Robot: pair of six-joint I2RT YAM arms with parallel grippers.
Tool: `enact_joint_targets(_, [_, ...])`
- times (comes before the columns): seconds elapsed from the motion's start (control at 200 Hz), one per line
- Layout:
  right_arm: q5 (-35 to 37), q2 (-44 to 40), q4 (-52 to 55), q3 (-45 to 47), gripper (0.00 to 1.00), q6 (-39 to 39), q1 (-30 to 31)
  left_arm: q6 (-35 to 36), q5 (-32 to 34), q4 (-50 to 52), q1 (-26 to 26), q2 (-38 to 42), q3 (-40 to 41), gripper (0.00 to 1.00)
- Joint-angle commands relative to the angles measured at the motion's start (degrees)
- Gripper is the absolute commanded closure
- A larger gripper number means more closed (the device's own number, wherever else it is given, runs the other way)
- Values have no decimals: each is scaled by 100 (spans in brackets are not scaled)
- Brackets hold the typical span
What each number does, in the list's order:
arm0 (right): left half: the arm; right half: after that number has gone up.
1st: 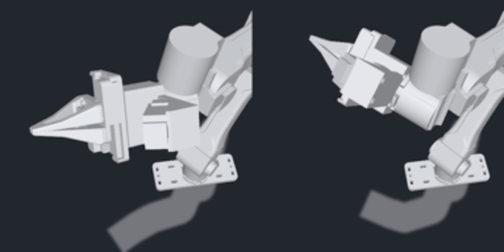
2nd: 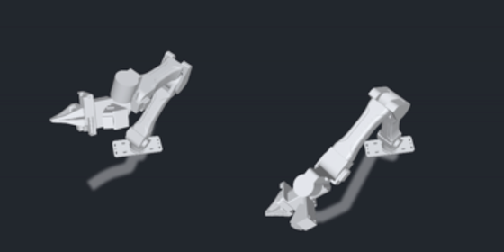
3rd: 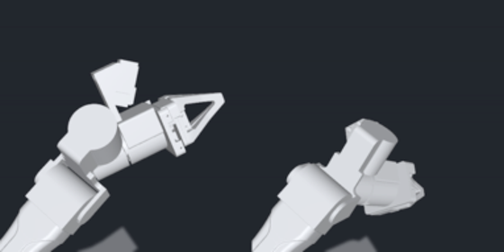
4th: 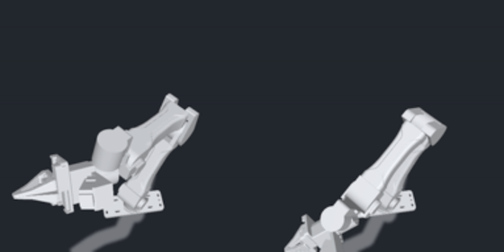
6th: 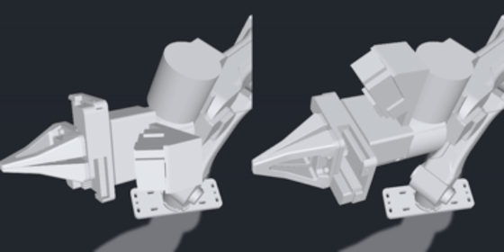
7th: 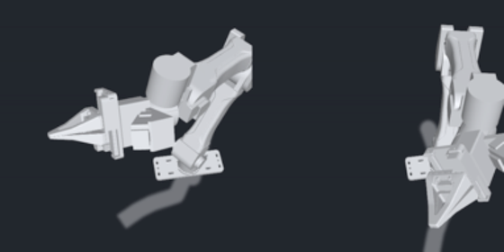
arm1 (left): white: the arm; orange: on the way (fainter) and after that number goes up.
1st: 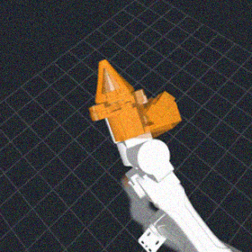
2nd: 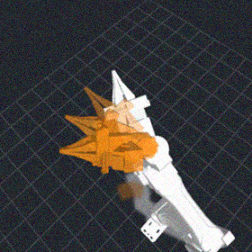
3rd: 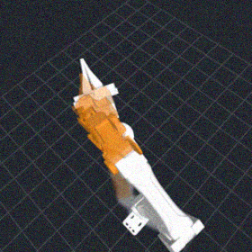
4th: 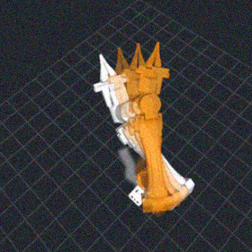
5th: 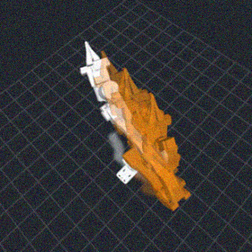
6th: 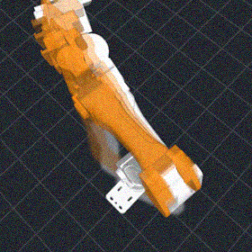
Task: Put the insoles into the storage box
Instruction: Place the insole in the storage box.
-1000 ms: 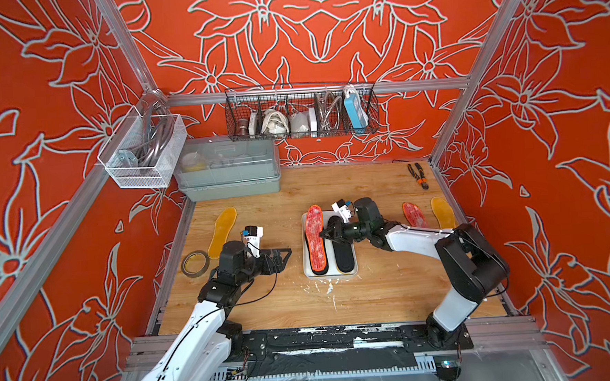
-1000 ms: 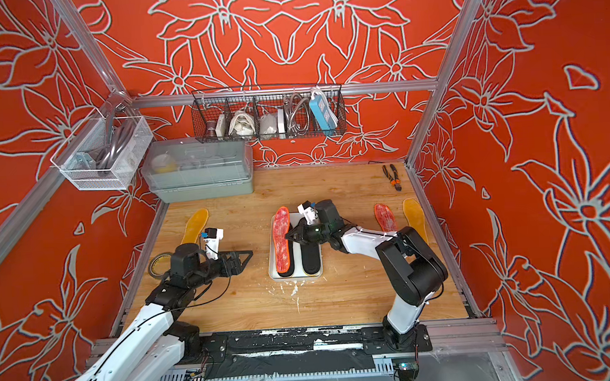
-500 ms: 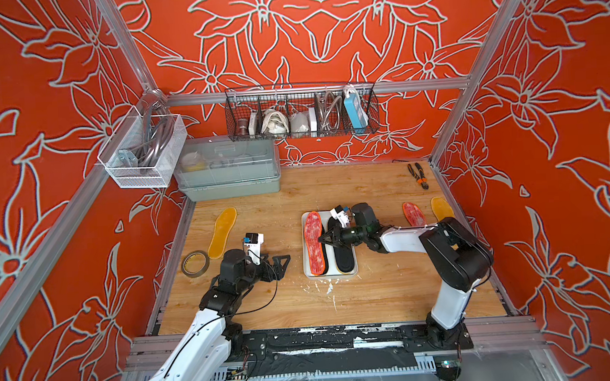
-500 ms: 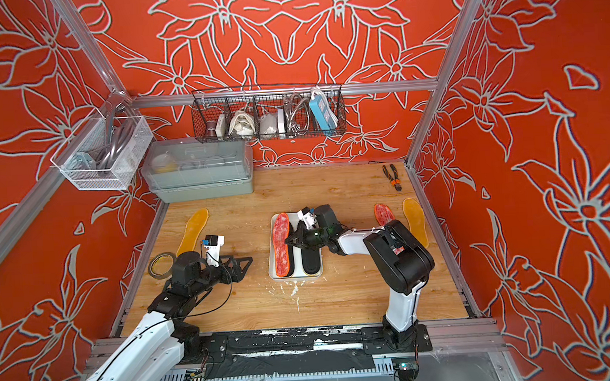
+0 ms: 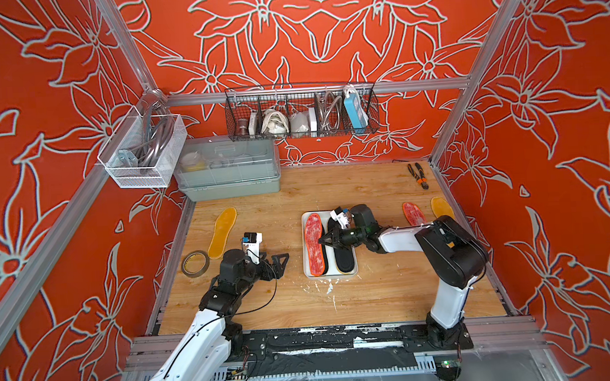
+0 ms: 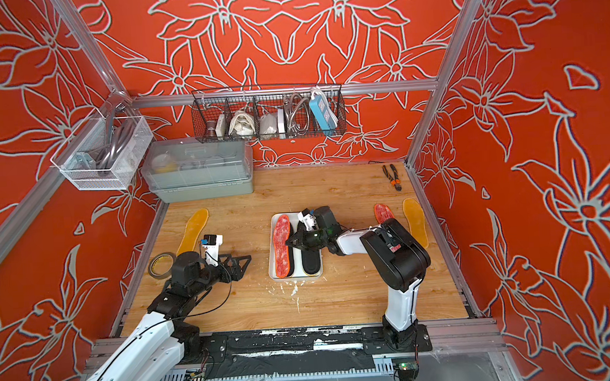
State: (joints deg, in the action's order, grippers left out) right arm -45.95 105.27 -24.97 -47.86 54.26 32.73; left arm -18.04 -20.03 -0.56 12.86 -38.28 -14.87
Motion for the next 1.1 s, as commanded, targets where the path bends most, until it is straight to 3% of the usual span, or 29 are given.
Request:
enact_joint_targets(0.0, [95, 127, 167, -127, 100, -186, -21, 22, 75, -129, 32, -18, 57, 0])
enact_joint_targets(0.185, [175, 163, 305, -170, 99, -275, -21, 14, 107, -120, 32, -21, 63, 1])
enact_joint_targets(0.35, [210, 186, 412, -237, 90, -315, -18, 15, 131, -129, 33, -35, 57, 1])
enact_joint_targets(0.615, [291, -59, 877, -390, 69, -492, -17, 4, 170, -120, 30, -22, 59, 1])
enact_joint_targets(0.771, [581, -537, 1818, -562, 56, -927, -18, 3, 176, -112, 32, 13, 52, 0])
enact_joint_targets(0.976, [1881, -1466, 4045, -953, 47, -1912, -147, -113, 318, 115, 41, 197, -217, 0])
enact_joint_targets(1.091, [3526, -2086, 4899, -885, 40, -2405, -548, -374, 449, 113, 338, 46, -600, 0])
